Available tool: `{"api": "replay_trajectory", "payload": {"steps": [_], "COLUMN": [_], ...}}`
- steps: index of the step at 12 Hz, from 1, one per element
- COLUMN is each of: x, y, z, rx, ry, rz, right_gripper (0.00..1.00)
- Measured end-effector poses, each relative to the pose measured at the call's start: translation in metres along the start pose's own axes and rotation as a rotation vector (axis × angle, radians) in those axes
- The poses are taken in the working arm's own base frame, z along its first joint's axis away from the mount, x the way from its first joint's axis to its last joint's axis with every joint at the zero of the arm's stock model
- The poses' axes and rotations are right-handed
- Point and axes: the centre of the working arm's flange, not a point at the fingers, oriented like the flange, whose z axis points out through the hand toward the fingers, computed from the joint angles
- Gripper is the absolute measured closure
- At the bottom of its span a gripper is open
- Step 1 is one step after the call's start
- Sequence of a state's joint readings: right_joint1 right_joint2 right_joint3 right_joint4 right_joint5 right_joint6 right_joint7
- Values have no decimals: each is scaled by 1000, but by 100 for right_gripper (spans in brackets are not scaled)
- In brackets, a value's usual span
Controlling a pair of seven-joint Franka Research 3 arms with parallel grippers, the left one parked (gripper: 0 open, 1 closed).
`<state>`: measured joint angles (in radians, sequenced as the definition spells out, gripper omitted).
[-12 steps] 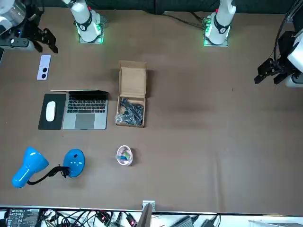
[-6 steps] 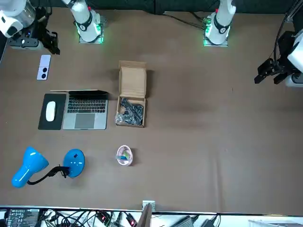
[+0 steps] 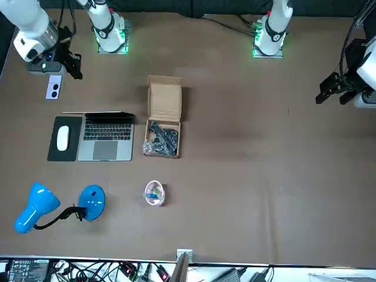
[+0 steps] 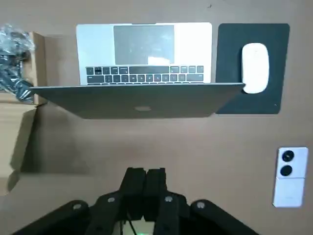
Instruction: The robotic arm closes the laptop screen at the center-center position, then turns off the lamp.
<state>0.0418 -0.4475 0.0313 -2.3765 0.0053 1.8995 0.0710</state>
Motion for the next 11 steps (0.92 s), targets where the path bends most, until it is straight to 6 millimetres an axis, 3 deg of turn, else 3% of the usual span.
{"api": "replay_trajectory", "payload": {"steps": [6, 11], "x": [1, 20], "y": [0, -1], "z": [67, 109], "rx": [3, 5], "ry": [31, 20], "rz": [1, 6], "right_gripper": [98, 98]}}
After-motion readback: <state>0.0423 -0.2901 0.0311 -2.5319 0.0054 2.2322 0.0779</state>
